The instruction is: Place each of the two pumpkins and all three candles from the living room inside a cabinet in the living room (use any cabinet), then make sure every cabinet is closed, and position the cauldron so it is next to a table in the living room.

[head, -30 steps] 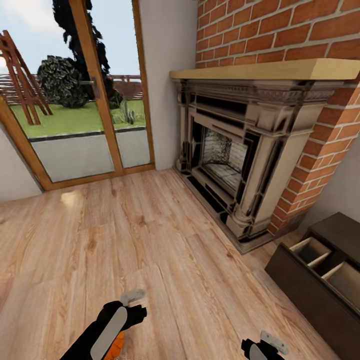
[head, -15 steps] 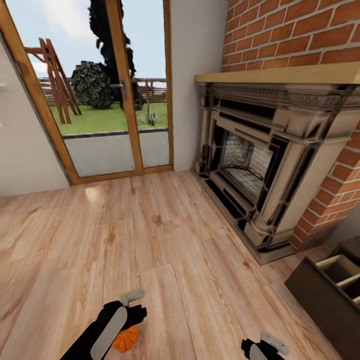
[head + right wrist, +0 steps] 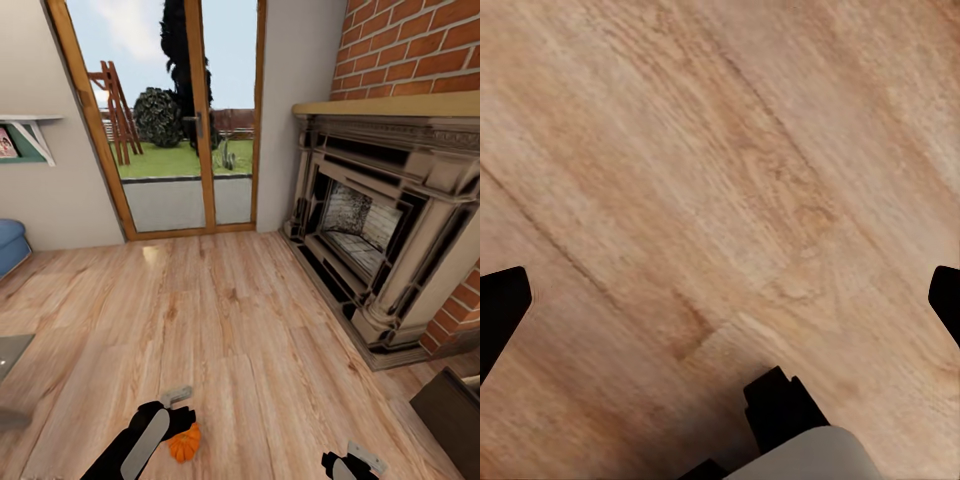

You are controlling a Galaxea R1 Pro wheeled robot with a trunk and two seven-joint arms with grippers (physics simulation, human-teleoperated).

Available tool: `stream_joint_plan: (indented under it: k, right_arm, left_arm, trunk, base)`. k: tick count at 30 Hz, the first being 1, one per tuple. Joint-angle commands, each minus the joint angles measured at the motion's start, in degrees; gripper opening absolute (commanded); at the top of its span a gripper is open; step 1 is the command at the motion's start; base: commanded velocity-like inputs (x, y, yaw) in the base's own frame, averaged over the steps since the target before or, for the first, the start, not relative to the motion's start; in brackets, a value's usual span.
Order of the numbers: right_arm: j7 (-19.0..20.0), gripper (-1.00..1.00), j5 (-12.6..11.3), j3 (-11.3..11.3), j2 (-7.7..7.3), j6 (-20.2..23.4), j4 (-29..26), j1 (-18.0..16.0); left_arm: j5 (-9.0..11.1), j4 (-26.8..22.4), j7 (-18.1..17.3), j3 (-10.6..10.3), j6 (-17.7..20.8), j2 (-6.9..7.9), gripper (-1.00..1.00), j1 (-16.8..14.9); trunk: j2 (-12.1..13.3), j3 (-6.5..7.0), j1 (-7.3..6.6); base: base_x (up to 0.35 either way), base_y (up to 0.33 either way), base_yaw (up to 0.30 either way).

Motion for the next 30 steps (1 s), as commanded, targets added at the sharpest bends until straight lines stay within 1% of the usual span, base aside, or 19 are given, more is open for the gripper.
stream_joint_plan:
  k: [1,5,10,19,26,30]
  right_arm:
    - [-0.43,1.0,-0.28,0.49,-0.08,0.37,-0.17,0.0]
    - [-0.45,1.0,-0.28,0.48,-0.08,0.37,-0.17,0.0]
    - [-0.44,1.0,-0.28,0.48,-0.08,0.37,-0.17,0.0]
    - [-0.37,1.0,-0.28,0.45,-0.08,0.37,-0.17,0.0]
    - [-0.36,1.0,-0.28,0.45,-0.11,0.37,-0.17,0.0]
    - [-0.37,1.0,-0.28,0.45,-0.12,0.37,-0.17,0.0]
  left_arm:
    - [0.58,-0.06,0.59,-0.25,-0.02,0.06,1.0,-0.06]
    - [0.55,-0.06,0.59,-0.28,-0.08,0.06,1.0,-0.06]
    - [0.54,-0.06,0.59,-0.28,-0.09,0.06,1.0,-0.06]
    - [0.54,-0.06,0.6,-0.28,-0.07,0.06,1.0,-0.06]
    - [0.53,-0.06,0.59,-0.28,-0.09,0.06,1.0,-0.06]
    - [0.54,-0.06,0.59,-0.28,-0.09,0.06,1.0,-0.06]
  trunk:
    - [-0.03,0.0,0.0]
    - [-0.03,0.22,0.0]
    - [-0.03,0.49,0.0]
    - [-0.03,0.98,0.0]
    - [-0.03,1.12,0.0]
    - [-0.03,1.12,0.0]
  base:
    - [0.055,0.0,0.263]
    - [0.193,0.023,0.263]
    - [0.296,0.106,0.263]
    - [0.276,0.223,0.261]
    - [0.193,0.073,0.111]
    - [0.118,0.09,0.225]
